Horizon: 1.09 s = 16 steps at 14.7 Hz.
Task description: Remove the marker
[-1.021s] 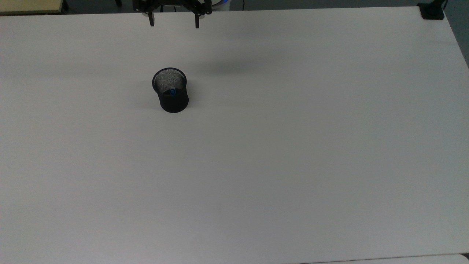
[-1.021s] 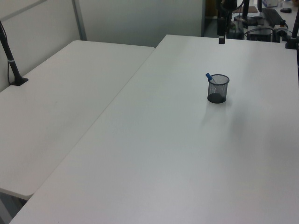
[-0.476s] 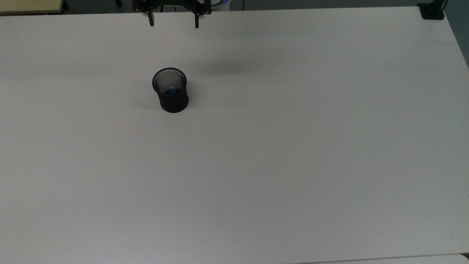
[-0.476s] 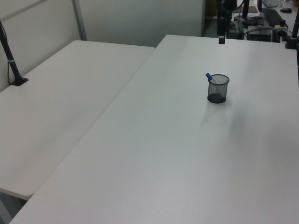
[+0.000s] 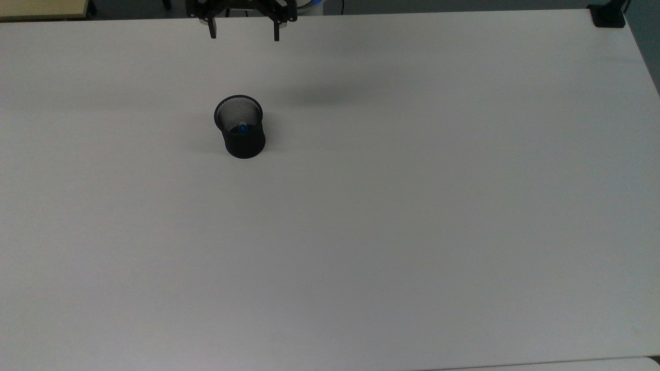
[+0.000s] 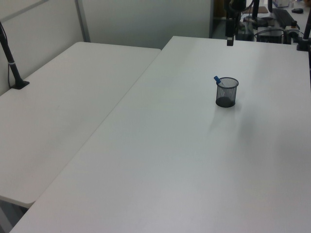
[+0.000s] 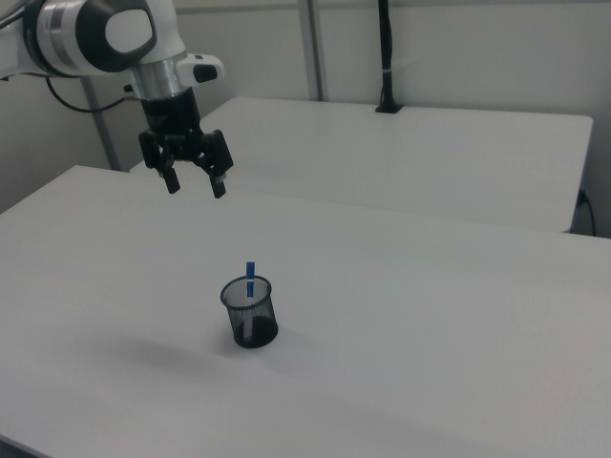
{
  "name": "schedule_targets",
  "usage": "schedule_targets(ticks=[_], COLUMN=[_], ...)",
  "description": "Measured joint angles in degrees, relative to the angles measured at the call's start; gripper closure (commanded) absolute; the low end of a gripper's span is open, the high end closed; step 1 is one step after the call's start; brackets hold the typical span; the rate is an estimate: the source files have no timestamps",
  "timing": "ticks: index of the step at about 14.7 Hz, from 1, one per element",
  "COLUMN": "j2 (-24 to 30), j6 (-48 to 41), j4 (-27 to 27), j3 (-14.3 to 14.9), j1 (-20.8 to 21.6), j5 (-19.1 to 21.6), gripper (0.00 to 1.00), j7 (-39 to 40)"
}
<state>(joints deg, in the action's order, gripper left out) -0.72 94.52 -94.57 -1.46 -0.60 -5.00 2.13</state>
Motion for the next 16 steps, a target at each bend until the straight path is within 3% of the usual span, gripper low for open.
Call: schedule_targets(ticks=[10, 16], j2=[-1.09, -3.05], j6=[1.52, 4.01], j4=[0.00, -0.05], j3=[0.05, 0.17], j1=[-0.08, -3.03], j5=[-0.01, -0.03], gripper=[0.00, 0.04], j7=[0.02, 1.41])
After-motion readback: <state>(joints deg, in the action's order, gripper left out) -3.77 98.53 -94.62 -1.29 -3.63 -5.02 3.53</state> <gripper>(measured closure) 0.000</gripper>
